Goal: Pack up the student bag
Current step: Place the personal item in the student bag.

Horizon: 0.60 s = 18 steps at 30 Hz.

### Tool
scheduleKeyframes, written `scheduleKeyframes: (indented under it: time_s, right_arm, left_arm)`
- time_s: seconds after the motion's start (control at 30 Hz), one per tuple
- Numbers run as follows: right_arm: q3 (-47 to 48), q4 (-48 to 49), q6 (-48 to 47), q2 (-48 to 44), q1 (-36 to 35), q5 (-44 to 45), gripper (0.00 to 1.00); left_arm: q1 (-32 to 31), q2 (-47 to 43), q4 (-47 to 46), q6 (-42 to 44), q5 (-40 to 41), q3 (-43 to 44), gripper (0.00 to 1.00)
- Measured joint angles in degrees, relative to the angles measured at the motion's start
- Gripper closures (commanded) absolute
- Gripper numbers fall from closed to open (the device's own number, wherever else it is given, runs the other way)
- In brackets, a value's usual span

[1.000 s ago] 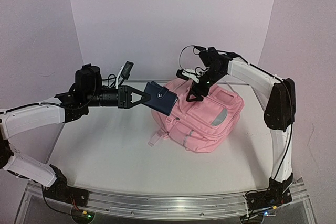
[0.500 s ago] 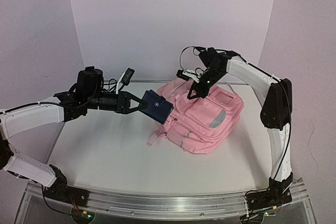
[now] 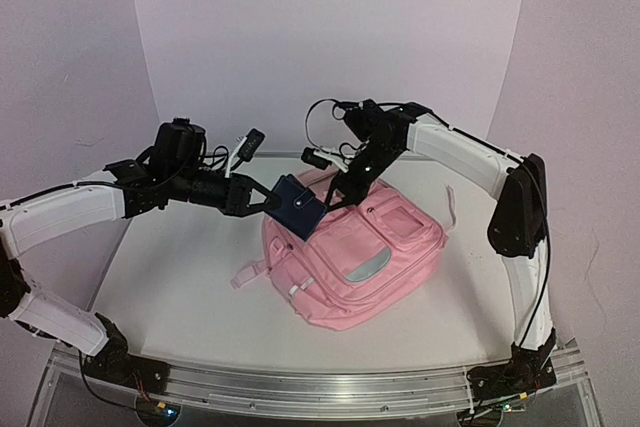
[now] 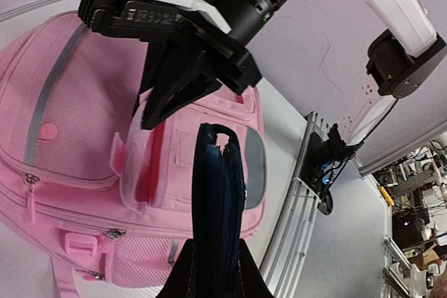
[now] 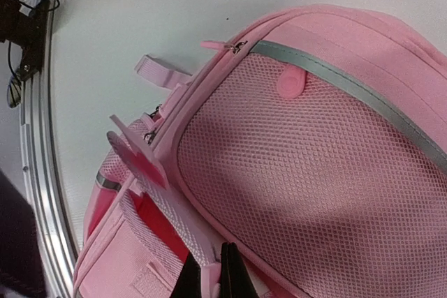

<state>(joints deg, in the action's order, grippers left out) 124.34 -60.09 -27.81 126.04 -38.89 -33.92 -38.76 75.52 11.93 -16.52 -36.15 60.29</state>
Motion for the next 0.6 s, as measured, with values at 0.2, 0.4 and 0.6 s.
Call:
scheduleKeyframes:
  time_s: [0.2, 0.4, 0.6]
  right_arm:
    - [3.57, -1.74, 5.83, 3.13, 2.43, -3.95, 0.97]
    - [4.85, -2.33, 10.71, 5.11, 3.88, -8.34, 0.98]
    - [5.54, -2.54, 13.84, 5.99, 4.3, -10.11, 0.87]
  left_arm:
    - [-0.21, 5.1, 2.81, 5.98, 5.6, 4.1, 1.0]
    - [-0.24, 8.46, 2.87, 8.55, 9.43, 4.75, 1.0]
    - [-0.8, 9.66, -0.31, 9.43, 10.71, 4.75, 1.0]
